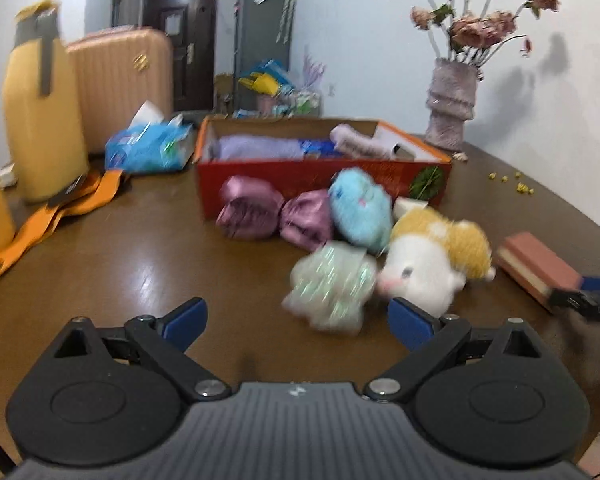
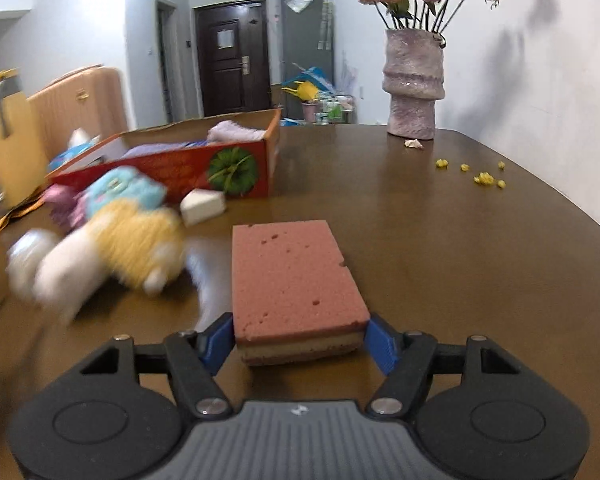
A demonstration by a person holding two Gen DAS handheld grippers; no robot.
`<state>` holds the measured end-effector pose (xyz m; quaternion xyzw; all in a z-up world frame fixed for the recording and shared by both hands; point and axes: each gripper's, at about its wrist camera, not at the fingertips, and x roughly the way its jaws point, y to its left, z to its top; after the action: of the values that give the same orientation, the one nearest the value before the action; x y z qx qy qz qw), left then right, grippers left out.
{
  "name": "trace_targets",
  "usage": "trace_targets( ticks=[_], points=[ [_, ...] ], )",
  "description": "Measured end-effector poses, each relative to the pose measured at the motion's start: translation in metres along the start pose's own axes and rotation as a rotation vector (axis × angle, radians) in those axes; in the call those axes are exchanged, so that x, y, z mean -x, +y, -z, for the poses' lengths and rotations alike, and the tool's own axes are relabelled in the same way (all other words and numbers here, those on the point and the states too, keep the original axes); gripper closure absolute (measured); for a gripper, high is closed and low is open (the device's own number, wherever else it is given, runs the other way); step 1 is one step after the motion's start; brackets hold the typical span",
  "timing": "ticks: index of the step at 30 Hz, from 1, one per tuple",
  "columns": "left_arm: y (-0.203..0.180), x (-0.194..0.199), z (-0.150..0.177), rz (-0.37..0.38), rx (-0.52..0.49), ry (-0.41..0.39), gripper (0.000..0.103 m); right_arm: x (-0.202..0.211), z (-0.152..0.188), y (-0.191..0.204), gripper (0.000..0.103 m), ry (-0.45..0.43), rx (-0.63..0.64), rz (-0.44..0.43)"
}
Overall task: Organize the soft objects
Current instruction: 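Close both tools on the pink sponge block and lift it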
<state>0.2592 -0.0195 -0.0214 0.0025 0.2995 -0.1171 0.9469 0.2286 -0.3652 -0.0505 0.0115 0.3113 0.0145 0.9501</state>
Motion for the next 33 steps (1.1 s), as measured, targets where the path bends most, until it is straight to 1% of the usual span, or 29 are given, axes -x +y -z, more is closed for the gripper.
trace_targets(
  ticks=[3,5,6,7,10,12,13,14,15,16,17,19,20,22,24,26,28,30,32,33],
  points=[
    [0.002,0.007,0.010,0.005,0.017,0.022,0.004,0.036,0.027,0.005,0.034,0.009,0.069,-0.065],
    [-0.003,0.013,0.013,0.035,0.006,0.022,0.004,0.052,0.034,0.009,0.035,0.006,0.080,-0.145],
    [-0.007,0.015,0.014,0.056,0.003,0.019,0.004,0.057,0.037,0.015,0.034,0.006,0.088,-0.202],
    [-0.010,0.017,0.014,0.079,0.004,0.015,0.004,0.060,0.038,0.025,0.034,0.010,0.110,-0.248],
    [-0.018,0.024,0.013,0.153,0.025,0.003,0.004,0.059,0.043,0.065,0.034,0.016,0.235,-0.367],
    [-0.022,0.023,0.014,0.219,0.053,0.015,0.005,0.055,0.044,0.094,0.034,0.006,0.297,-0.439],
    [-0.024,0.020,0.015,0.249,0.068,0.028,0.008,0.053,0.044,0.103,0.034,0.004,0.319,-0.471],
    [-0.025,0.017,0.016,0.259,0.081,0.048,0.021,0.051,0.043,0.110,0.033,0.003,0.339,-0.499],
    [-0.027,0.012,0.017,0.268,0.090,0.077,0.028,0.048,0.041,0.117,0.034,0.002,0.358,-0.514],
    [-0.028,0.008,0.019,0.278,0.096,0.103,0.043,0.046,0.039,0.122,0.033,0.003,0.368,-0.504],
    [-0.026,0.004,0.021,0.282,0.111,0.132,0.054,0.044,0.037,0.123,0.030,0.003,0.369,-0.486],
    [-0.021,0.004,0.026,0.286,0.162,0.130,0.058,0.040,0.033,0.119,0.026,0.006,0.340,-0.414],
    [-0.019,0.005,0.027,0.292,0.179,0.131,0.061,0.040,0.031,0.114,0.026,0.008,0.317,-0.395],
    [-0.016,0.008,0.030,0.308,0.207,0.149,0.060,0.041,0.030,0.104,0.026,0.015,0.267,-0.353],
    [-0.015,0.012,0.031,0.299,0.223,0.154,0.058,0.043,0.027,0.095,0.028,0.009,0.217,-0.323],
    [-0.012,0.017,0.031,0.303,0.234,0.150,0.052,0.047,0.024,0.084,0.028,-0.013,0.169,-0.345],
    [-0.006,0.018,0.031,0.305,0.257,0.143,0.051,0.050,0.020,0.077,0.028,-0.029,0.103,-0.416],
    [-0.003,0.016,0.031,0.301,0.273,0.154,0.051,0.047,0.014,0.075,0.034,-0.032,0.040,-0.472],
    [-0.002,0.015,0.032,0.307,0.282,0.166,0.052,0.037,0.010,0.076,0.055,-0.010,-0.028,-0.487],
    [-0.003,0.016,0.033,0.312,0.283,0.167,0.052,0.031,0.009,0.078,0.058,0.005,-0.054,-0.484]
  ],
)
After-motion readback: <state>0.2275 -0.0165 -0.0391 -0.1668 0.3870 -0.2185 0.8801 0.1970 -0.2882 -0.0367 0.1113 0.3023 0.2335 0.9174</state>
